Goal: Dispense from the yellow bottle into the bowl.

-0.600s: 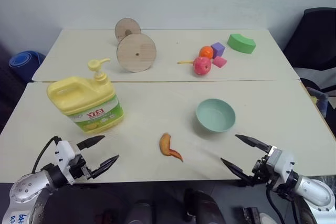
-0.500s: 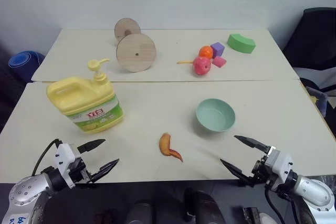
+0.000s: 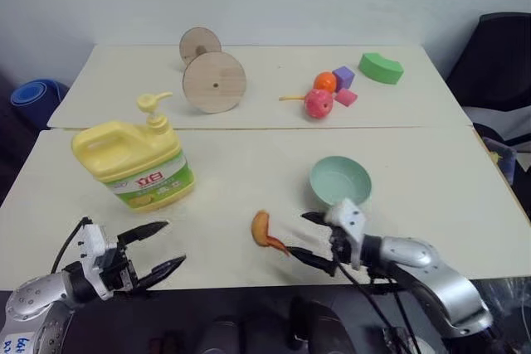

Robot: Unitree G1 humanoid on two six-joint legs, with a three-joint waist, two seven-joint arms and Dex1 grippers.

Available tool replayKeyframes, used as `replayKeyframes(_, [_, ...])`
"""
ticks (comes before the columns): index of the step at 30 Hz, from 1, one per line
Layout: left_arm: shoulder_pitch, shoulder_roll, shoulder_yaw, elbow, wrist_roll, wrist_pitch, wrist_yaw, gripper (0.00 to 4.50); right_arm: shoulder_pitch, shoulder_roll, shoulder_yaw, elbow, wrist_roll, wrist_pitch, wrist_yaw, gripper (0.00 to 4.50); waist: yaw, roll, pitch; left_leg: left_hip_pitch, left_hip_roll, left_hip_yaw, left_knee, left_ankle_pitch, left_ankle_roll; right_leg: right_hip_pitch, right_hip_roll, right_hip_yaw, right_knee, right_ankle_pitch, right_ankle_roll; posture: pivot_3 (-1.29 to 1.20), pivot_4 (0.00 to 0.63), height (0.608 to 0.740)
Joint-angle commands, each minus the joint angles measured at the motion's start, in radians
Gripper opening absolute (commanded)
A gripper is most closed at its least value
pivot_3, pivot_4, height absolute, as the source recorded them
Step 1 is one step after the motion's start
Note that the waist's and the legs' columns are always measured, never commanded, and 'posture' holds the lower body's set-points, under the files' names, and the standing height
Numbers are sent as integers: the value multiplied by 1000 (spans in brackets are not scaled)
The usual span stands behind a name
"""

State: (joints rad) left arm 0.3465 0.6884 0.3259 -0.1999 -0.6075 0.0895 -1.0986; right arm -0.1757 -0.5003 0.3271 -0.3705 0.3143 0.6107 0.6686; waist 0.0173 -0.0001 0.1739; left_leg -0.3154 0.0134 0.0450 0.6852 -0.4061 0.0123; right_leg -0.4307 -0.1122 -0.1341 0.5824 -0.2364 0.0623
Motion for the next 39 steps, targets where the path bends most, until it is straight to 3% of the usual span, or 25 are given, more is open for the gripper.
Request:
replayKeyframes(1, [14, 26, 8, -64, -44, 40, -42, 4486, -110, 100, 104, 130, -96, 54, -72, 4500, -8, -1, -1, 0, 0, 0, 0, 0, 0, 0, 0, 0, 0, 0, 0, 0, 150, 740])
replayKeyframes(7, [14, 36, 11, -79, -24, 50, -67, 4486, -181, 189, 184, 307, -182, 17, -68, 4500, -17, 0, -1, -2, 0, -1, 0, 1, -1, -1, 1, -2, 4, 0, 0, 0, 150, 740])
replayKeyframes(15, [-19, 24, -3, -51, 7, 21, -69, 4500, -206, 236, 186, 390, -235, -101, -44, 1691, -40, -1, -2, 0, 1, -1, 0, 1, -1, 1, 3, -1, 4, 0, 1, 0, 150, 740])
replayKeyframes(19, [-56, 12, -29, -39, 13, 11, -73, 4500, -182, 217, 148, 332, -191, -157, 31, 555, -43, -1, -2, -1, 1, -1, 0, 1, -1, 1, 3, -1, 4, 0, 1, 0, 150, 740])
replayKeyframes(24, [-107, -9, -71, -51, 5, 22, -68, 4500, -114, 165, -39, 137, -20, -270, 139, 568, -42, 0, -1, -2, 0, -2, 0, 1, -1, 0, 3, -1, 2, 1, 1, 0, 150, 740])
replayKeyframes(27, [-130, -22, -98, -68, 1, 31, -64, 4500, -63, 75, -220, -5, 139, -221, 197, 568, -36, 1, 0, -2, 0, -2, 0, 1, -1, 1, 2, -1, 2, 1, 3, 0, 150, 740])
replayKeyframes(30, [-169, -45, -128, -84, 8, 23, -45, 4500, -11, -68, -437, -22, 217, -171, 212, 568, -17, 1, 0, -1, 0, -2, 0, 1, 0, 2, 2, -1, 1, 1, 3, 0, 150, 740])
replayKeyframes(32, [-196, -64, -146, -91, 14, 19, -30, 4500, 24, -157, -517, 43, 197, -176, 228, 568, -13, 1, 0, -1, 0, -2, 0, 0, 0, 2, 1, -1, 0, 1, 3, 0, 150, 740])
replayKeyframes(34, [-246, -100, -185, -91, 25, 14, -9, 4500, 22, -244, -599, 292, 106, -249, 198, 568, -10, 1, 0, -1, 0, -1, 0, 0, 0, 4, 2, -1, 0, 2, 3, 0, 150, 740])
replayKeyframes(39, [-287, -126, -217, -69, 49, 9, 4, 4500, -87, -277, -576, 697, -34, -453, 157, 568, -21, 1, 0, -1, -1, 4, 0, 2, 1, 4, 4, 2, 2, 2, 3, 0, 150, 740])
